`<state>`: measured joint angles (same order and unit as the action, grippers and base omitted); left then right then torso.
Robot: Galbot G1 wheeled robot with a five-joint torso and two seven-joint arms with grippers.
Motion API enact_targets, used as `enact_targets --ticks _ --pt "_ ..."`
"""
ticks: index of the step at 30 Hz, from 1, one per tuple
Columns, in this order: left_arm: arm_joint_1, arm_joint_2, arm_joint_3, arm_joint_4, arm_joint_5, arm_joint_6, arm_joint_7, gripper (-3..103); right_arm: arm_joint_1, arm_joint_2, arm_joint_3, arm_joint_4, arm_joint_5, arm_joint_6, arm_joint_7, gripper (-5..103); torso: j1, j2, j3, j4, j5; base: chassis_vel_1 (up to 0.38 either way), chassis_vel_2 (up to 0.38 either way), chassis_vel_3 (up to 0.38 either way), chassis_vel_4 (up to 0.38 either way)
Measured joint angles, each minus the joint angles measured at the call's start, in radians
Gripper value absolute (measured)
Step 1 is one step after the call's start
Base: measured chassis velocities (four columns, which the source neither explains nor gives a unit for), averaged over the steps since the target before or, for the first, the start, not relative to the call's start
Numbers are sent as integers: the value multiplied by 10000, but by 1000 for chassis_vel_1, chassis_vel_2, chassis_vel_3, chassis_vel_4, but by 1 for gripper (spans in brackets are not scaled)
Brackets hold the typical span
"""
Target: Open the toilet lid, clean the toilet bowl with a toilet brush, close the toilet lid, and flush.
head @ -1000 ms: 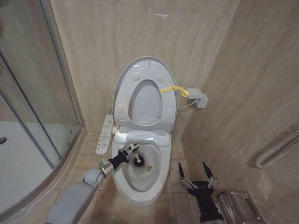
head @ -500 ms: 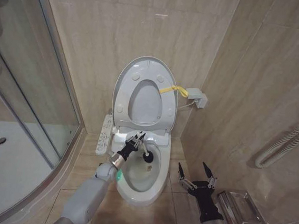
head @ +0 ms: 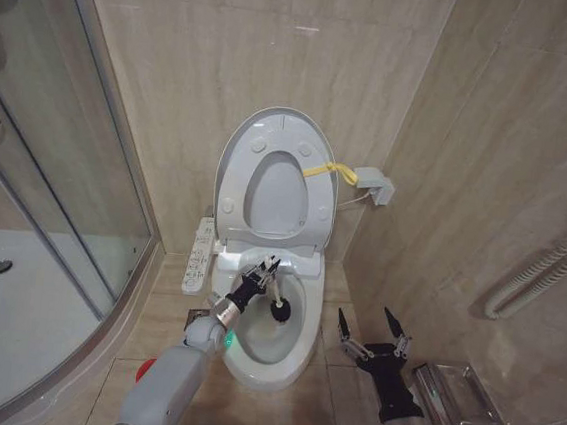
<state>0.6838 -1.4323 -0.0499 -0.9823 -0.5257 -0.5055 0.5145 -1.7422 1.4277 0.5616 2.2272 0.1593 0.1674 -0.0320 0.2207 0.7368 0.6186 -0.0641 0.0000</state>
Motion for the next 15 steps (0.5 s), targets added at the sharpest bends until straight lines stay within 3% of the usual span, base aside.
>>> enact_targets --ticks 9,12,15 --pt "131 -103 -184 569 749 -309 412 22 0 0 0 0 0 0 0 100 -1 1 -1 4 -1 0 0 0 0" --pt "112 -95 -619 1129 1808 -677 661 22 0 0 0 0 0 0 0 100 -1 1 1 8 0 0 0 0 0" --pt "45 -42 -775 1108 2317 -808 696 22 0 0 0 0 0 0 0 100 -1 1 0 -1 -2 0 0 0 0"
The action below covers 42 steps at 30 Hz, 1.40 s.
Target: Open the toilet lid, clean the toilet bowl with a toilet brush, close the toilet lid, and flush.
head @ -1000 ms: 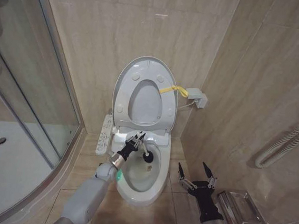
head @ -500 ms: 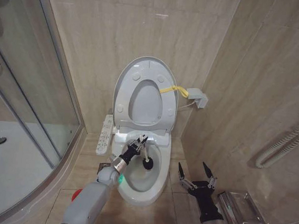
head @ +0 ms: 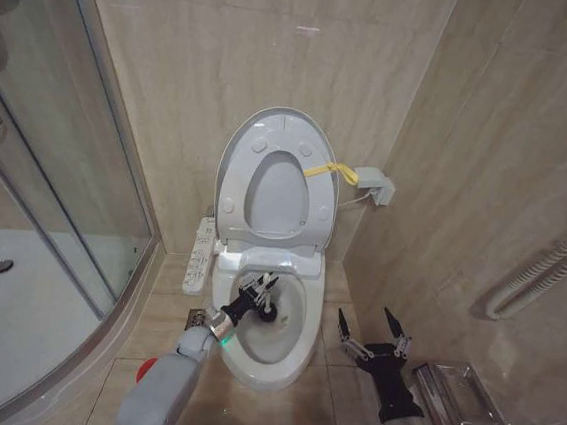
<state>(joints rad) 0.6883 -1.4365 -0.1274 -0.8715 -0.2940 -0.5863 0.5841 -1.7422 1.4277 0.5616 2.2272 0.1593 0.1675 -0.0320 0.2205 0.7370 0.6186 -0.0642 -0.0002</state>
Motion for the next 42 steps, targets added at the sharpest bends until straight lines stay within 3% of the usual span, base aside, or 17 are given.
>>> enact_targets --ticks 5,12,22,27,31,42 --pt "-87 64 81 -280 181 -15 -12 22 0 0 1 0 0 0 0 100 1 -2 1 1 1 0 0 0 0" --pt "9 -83 610 -1110 -1133 261 -197 22 0 0 1 0 0 0 0 100 2 -2 1 0 1 0 0 0 0" --pt "38 -149 226 -172 -869 -2 121 22 0 0 0 0 0 0 0 100 1 -1 0 7 1 0 0 0 0" --pt "22 -132 353 -675 -1061 49 105 22 0 0 0 0 0 0 0 100 1 -2 0 4 2 0 0 0 0" --pt "16 -264 725 -1361 -1662 362 -63 22 0 0 0 0 0 0 0 100 1 -1 0 -1 2 0 0 0 0" --pt "327 -174 -55 -423 -777 -94 278 22 0 0 0 0 0 0 0 100 1 -2 0 9 3 0 0 0 0"
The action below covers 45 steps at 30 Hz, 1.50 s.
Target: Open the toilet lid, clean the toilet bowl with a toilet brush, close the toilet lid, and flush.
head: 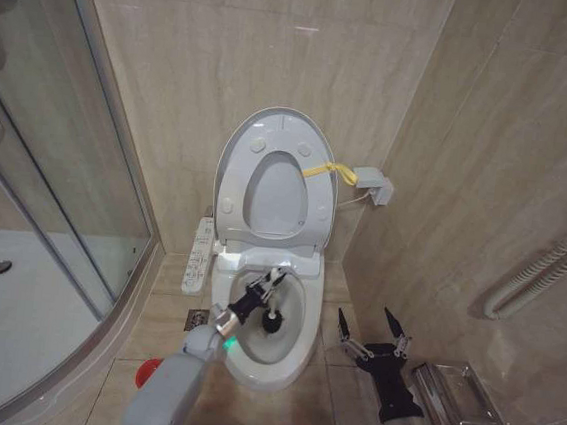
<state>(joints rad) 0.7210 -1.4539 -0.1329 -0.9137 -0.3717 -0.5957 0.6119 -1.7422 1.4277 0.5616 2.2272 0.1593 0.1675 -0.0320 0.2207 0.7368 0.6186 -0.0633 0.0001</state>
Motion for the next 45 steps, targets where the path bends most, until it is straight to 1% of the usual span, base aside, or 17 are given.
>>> enact_targets --ticks 5,7,9,10,12,14,17,20,21,22,27,33,34,35,39,42,45 --pt "-52 24 52 -446 -153 1 -21 22 0 0 0 0 0 0 0 100 0 0 1 -6 -2 0 0 0 0" --pt "-239 -147 73 -510 -291 -60 -86 22 0 0 0 0 0 0 0 100 0 0 0 -10 -1 0 0 0 0" --pt "-351 -378 1 -208 -291 -273 -64 22 0 0 0 0 0 0 0 100 1 0 1 -12 -2 0 0 0 0" --pt "-351 -378 1 -208 -291 -273 -64 22 0 0 0 0 0 0 0 100 1 0 1 -12 -2 0 0 0 0" --pt "-336 -482 -217 210 -12 -541 110 22 0 0 0 0 0 0 0 100 1 0 1 -9 -2 0 0 0 0" --pt "-215 -461 -405 520 172 -717 326 22 0 -1 0 0 0 0 0 100 0 0 0 -2 -2 0 0 0 0" --pt "-76 -351 -514 584 228 -769 464 22 0 0 0 0 0 0 0 100 0 0 0 -1 -2 0 0 0 0" --pt "-2 -216 -496 437 198 -739 473 22 0 -1 0 -1 0 0 0 100 0 0 0 1 -1 0 0 0 0" --pt "-12 -174 -451 278 129 -687 467 22 0 0 0 0 0 0 0 100 0 0 0 -4 -1 0 0 0 0" --pt "-44 -167 -407 156 55 -632 451 22 0 0 0 0 0 0 0 100 0 0 0 -4 -2 0 0 0 0" --pt "-167 -295 -105 -301 -248 -451 306 22 0 0 0 0 0 0 0 100 0 0 0 -10 0 0 0 0 0" --pt "10 -407 -181 -27 -122 -475 369 22 0 0 0 0 0 0 0 100 0 0 0 -8 -2 0 0 0 0" --pt "85 -394 -334 173 22 -567 462 22 0 0 0 0 0 0 0 100 0 0 0 -2 -2 0 0 0 0" --pt "138 -362 -471 312 132 -637 545 22 0 0 0 0 0 0 0 100 0 1 0 -2 -1 0 0 0 0" --pt "220 -242 -594 319 226 -686 616 22 0 0 0 0 0 0 0 100 0 0 0 1 -1 0 0 0 0" --pt "107 -309 -600 208 262 -674 602 22 0 0 0 0 0 0 0 100 0 0 0 -4 0 0 0 0 0" --pt "-151 -635 -488 105 107 -668 515 22 0 0 0 0 0 0 0 100 0 0 1 -12 -2 0 0 0 0"
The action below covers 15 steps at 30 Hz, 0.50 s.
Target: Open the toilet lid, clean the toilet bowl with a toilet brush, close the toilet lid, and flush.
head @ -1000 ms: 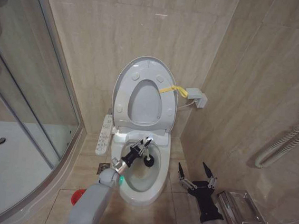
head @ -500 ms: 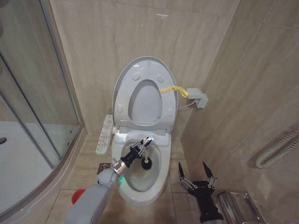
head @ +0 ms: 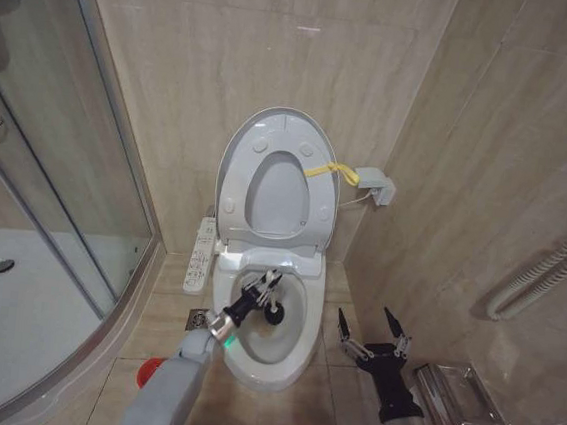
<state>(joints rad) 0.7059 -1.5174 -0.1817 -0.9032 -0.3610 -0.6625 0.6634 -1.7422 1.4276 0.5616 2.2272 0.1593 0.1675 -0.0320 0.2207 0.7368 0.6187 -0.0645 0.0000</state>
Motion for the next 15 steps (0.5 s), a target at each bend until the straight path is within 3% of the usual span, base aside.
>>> enact_targets --ticks 6,15 --pt "-12 -211 122 -9 -212 65 -23 22 0 0 0 0 0 0 0 100 0 0 0 1 0 0 0 0 0" --pt "342 601 131 -317 75 122 -31 22 0 0 0 0 0 0 1 100 0 0 0 10 -2 0 0 0 0"
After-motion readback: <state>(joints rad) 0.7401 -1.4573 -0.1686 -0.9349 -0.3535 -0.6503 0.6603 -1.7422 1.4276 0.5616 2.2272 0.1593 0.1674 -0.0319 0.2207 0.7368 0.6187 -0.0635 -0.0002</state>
